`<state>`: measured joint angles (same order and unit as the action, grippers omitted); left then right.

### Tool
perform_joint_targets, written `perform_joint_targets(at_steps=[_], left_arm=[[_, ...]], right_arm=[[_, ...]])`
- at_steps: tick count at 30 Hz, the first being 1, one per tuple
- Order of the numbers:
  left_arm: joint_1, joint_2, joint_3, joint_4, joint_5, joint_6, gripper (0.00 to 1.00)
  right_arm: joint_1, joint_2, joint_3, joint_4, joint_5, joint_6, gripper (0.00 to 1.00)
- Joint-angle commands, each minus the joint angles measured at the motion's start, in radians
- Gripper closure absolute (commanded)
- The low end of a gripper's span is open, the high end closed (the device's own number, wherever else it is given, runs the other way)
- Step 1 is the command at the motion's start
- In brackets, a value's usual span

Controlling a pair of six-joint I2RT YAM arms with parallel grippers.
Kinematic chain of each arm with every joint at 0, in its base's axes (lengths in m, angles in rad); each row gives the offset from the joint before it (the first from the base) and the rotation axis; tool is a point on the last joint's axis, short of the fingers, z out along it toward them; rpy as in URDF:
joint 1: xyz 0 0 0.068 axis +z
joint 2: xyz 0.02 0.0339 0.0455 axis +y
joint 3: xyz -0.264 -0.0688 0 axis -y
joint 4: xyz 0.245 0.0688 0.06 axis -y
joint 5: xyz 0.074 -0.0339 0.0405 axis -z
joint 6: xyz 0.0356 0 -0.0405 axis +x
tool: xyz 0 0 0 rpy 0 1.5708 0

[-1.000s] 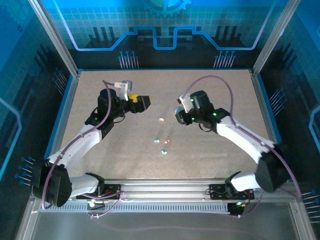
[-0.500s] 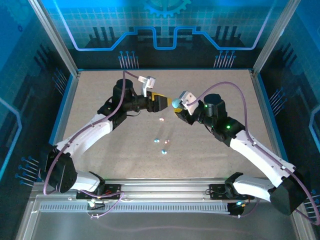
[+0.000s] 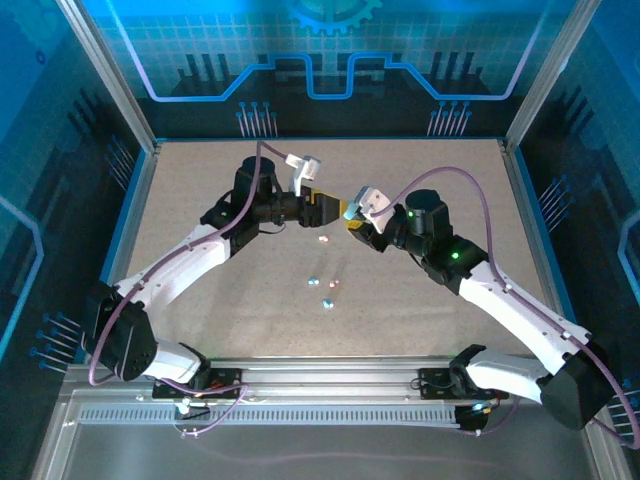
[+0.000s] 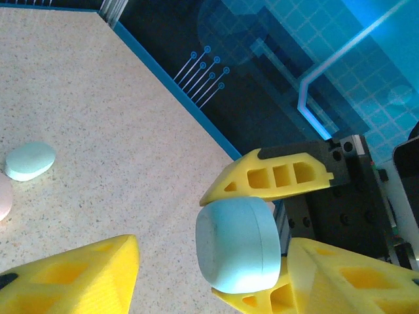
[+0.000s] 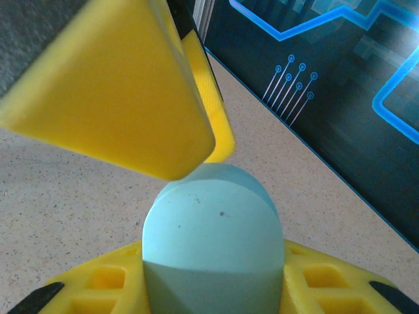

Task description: Insert the wireless bluetooth earbuds into the charging case

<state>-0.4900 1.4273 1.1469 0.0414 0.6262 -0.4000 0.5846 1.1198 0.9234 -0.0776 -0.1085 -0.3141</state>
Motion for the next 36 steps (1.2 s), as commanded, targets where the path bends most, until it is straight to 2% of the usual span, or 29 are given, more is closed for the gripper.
perform_joint_targets(at_steps=[1, 4, 13, 16, 18, 21, 27, 32, 36], left_arm=[[-0.011, 0.016, 0.047, -0.041, 0.031, 0.037, 0.41], [-0.012, 0.021, 0.055, -0.058, 0.032, 0.044, 0.43], [-0.029, 0.045, 0.074, -0.075, 0.035, 0.053, 0.43], [-0.036, 0.053, 0.082, -0.076, 0.037, 0.054, 0.55], [-0.035, 0.059, 0.093, -0.087, 0.024, 0.055, 0.68], [-0.036, 0.061, 0.097, -0.083, 0.029, 0.045, 0.81], [-0.023, 0.053, 0.066, -0.019, 0.035, -0.020, 0.82], [-0.006, 0.039, 0.025, 0.074, 0.068, -0.106, 0.81], [-0.002, 0.039, 0.026, 0.062, 0.080, -0.121, 0.80]], right_arm=[[0.022, -0.019, 0.000, 0.051, 0.010, -0.028, 0.67], [0.026, -0.017, 0.002, 0.059, 0.021, -0.025, 0.67], [0.044, 0.001, 0.029, 0.032, 0.017, -0.041, 0.66], [0.055, 0.011, 0.044, 0.019, 0.028, -0.047, 0.65], [0.059, 0.011, 0.045, 0.023, 0.039, -0.052, 0.65], [0.063, -0.005, 0.027, 0.055, 0.068, -0.055, 0.64], [0.047, -0.057, -0.137, 0.276, 0.080, -0.017, 0.48], [0.031, -0.077, -0.219, 0.386, 0.071, -0.021, 0.48], [0.021, -0.083, -0.223, 0.430, 0.052, -0.006, 0.47]])
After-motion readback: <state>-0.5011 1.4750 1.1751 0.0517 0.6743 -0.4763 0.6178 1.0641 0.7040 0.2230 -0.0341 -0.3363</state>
